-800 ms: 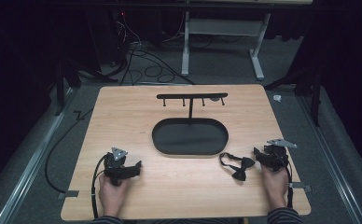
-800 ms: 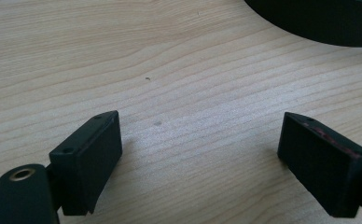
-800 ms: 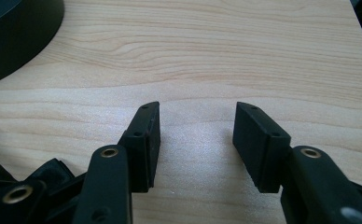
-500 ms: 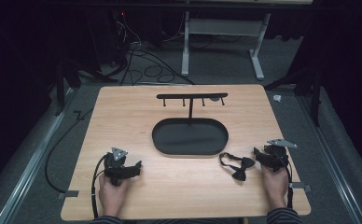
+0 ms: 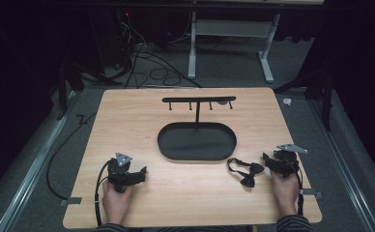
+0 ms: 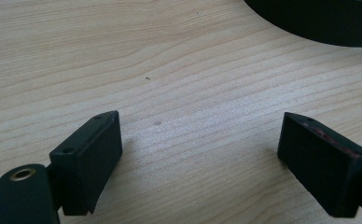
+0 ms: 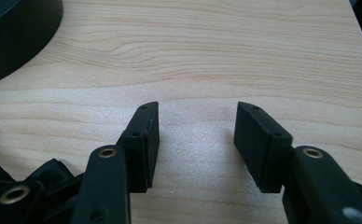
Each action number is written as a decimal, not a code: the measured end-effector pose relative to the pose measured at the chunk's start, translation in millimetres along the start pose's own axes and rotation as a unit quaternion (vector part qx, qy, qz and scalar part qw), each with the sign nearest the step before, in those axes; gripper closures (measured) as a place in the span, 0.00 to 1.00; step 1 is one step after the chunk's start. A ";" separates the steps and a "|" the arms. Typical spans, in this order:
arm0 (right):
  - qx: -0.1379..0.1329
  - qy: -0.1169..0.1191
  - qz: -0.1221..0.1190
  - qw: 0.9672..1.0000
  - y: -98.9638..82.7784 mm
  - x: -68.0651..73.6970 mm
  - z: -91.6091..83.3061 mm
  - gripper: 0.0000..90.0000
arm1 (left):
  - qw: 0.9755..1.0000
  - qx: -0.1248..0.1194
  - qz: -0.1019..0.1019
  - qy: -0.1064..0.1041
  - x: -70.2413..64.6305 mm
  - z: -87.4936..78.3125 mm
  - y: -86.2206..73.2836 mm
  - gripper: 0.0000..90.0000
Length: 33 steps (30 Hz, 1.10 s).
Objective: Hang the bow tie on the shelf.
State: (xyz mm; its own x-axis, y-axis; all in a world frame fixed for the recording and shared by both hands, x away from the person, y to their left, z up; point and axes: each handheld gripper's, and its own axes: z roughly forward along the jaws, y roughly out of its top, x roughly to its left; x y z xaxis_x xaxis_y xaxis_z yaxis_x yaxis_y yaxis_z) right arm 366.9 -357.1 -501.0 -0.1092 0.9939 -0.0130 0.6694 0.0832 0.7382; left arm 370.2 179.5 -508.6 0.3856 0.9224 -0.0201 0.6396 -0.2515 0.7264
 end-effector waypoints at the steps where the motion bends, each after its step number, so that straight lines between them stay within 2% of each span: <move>1: 0.000 0.000 0.000 1.000 0.0 -0.1 0.0 0.57 | 1.000 0.000 0.000 0.000 0.0 0.0 0.0 0.16; 17: 0.005 0.009 -0.003 1.000 0.3 -0.9 -1.6 0.59 | 1.000 0.000 0.000 0.000 0.0 0.0 0.0 0.16; 18: 0.006 0.014 0.004 1.000 0.1 -0.9 -2.5 0.60 | 1.000 0.000 0.000 0.000 0.0 0.0 0.1 0.16; 25: -0.008 0.030 0.004 0.999 1.3 0.7 -10.1 0.62 | 1.000 0.000 0.000 0.000 0.0 0.0 0.1 0.16; 29: -0.016 0.046 0.005 0.999 1.6 1.6 -15.8 0.65 | 1.000 0.000 0.000 0.000 0.1 0.0 0.1 0.16; 30: -0.014 0.059 0.010 0.998 1.3 1.9 -18.0 0.67 | 1.000 0.000 0.000 0.000 0.1 0.0 0.1 0.16; 33: -0.016 0.066 0.005 0.998 0.9 3.7 -20.8 0.68 | 1.000 0.000 0.000 0.000 0.0 0.0 0.1 0.16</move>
State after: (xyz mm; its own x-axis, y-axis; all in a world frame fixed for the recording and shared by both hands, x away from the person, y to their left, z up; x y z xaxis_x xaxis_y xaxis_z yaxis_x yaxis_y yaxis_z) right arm 351.9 -354.9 -486.3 -0.1999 0.9763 0.0829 0.6471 0.0681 0.7593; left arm 370.3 179.5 -508.6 0.3855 0.9225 -0.0200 0.6400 -0.2517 0.7260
